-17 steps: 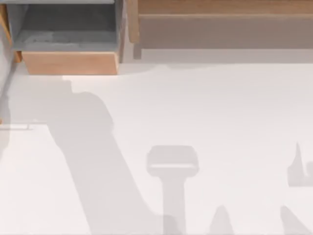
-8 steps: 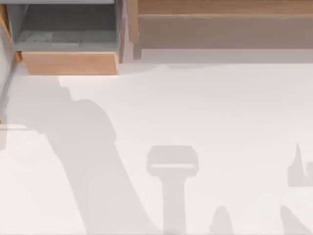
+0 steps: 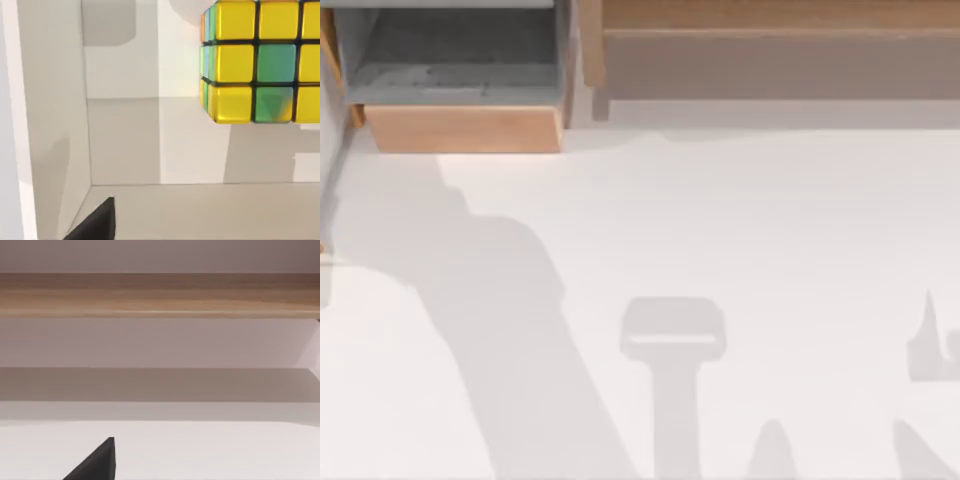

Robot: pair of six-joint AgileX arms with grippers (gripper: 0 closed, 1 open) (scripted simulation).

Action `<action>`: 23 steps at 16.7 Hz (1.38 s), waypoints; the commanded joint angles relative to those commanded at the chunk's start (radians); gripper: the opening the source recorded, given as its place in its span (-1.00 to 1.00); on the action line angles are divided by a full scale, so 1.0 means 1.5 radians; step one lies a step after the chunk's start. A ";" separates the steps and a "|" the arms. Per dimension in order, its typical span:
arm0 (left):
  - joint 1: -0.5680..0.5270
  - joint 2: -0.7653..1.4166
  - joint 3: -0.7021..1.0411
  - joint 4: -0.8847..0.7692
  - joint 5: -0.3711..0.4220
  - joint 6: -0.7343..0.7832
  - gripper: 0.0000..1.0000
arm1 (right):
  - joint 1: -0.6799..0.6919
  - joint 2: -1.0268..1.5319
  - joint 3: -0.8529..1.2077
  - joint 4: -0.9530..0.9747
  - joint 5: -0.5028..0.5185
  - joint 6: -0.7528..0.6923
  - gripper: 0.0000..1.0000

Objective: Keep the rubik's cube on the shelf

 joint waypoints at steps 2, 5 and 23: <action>-0.021 0.026 -0.020 0.045 -0.002 -0.016 1.00 | 0.000 0.000 0.000 0.000 0.000 0.000 1.00; -0.043 0.077 -0.044 0.119 -0.008 -0.041 1.00 | 0.000 0.000 0.000 0.000 0.000 0.000 1.00; -0.052 0.106 -0.047 0.157 -0.014 -0.055 -0.66 | 0.000 0.000 0.000 0.000 0.000 0.000 1.00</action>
